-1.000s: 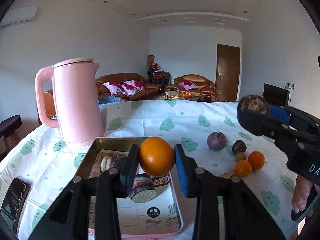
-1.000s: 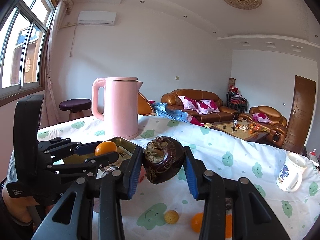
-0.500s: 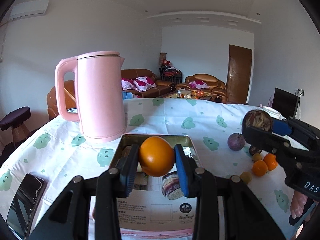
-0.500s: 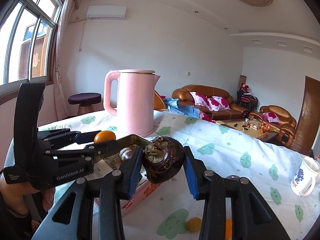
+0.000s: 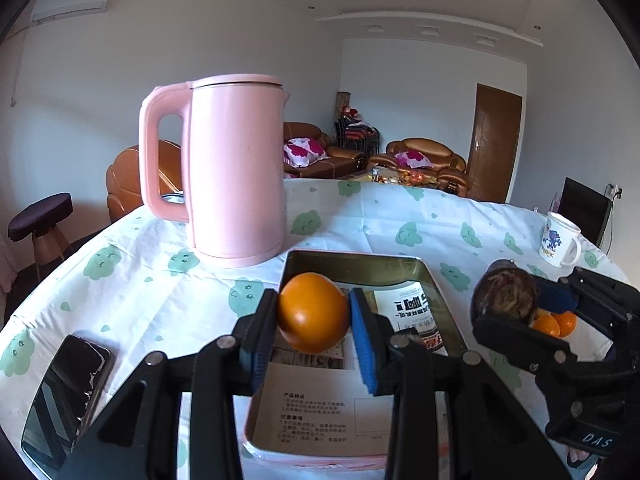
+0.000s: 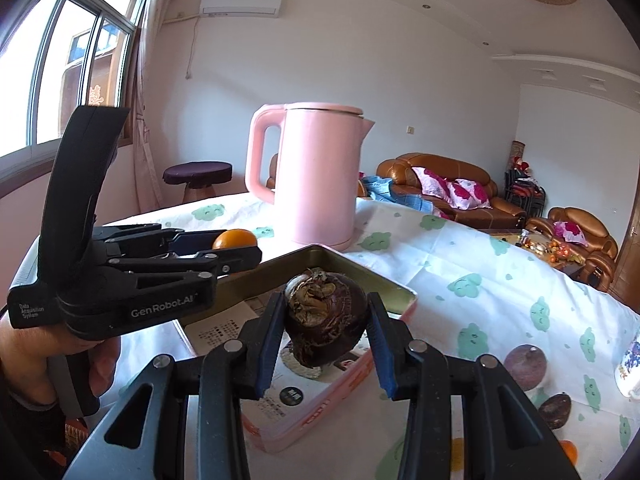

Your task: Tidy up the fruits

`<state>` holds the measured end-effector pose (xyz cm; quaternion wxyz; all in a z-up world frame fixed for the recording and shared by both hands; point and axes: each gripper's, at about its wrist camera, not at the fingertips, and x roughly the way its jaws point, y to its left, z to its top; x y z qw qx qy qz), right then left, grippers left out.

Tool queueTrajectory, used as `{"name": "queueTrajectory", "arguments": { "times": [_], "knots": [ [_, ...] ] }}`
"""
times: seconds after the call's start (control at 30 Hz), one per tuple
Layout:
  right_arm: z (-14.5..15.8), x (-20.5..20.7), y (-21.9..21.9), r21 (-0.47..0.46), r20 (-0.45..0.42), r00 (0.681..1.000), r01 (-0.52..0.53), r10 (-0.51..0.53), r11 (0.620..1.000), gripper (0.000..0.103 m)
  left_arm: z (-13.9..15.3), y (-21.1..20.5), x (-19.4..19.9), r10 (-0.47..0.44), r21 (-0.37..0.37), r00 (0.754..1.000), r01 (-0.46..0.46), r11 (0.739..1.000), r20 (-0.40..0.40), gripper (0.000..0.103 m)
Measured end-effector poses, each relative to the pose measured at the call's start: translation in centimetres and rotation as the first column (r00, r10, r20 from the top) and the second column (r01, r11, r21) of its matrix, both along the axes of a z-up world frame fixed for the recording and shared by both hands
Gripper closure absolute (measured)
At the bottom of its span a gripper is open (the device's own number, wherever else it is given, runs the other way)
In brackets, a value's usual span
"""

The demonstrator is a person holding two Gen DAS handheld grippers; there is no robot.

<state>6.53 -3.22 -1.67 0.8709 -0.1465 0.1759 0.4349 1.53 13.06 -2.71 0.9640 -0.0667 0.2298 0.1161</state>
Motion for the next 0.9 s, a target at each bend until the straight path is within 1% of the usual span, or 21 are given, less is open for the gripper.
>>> {"name": "queueTrajectory", "arguments": {
  "times": [0.2, 0.43, 0.7, 0.9],
  "knots": [
    [-1.0, 0.0, 1.2, -0.034, -0.027, 0.999, -0.026, 0.025, 0.999, 0.061, -0.6, 0.2, 0.4, -0.014, -0.018, 1.000, 0.014, 1.000, -0.023, 0.066],
    [-2.1, 0.0, 2.4, -0.084, -0.055, 0.998, -0.036, 0.032, 0.996, 0.060, -1.0, 0.3, 0.5, -0.024, -0.020, 0.999, 0.023, 1.000, -0.042, 0.066],
    [-2.8, 0.4, 3.2, -0.134, -0.103, 0.994, -0.053, 0.040, 0.990, 0.060, -0.9, 0.2, 0.6, -0.027, -0.014, 0.998, 0.027, 1.000, -0.058, 0.066],
    [-3.1, 0.8, 3.4, -0.149, -0.130, 0.991, -0.053, 0.033, 0.987, 0.060, -1.1, -0.1, 0.9, -0.040, -0.005, 0.996, 0.040, 0.999, -0.076, 0.065]
  ]
}}
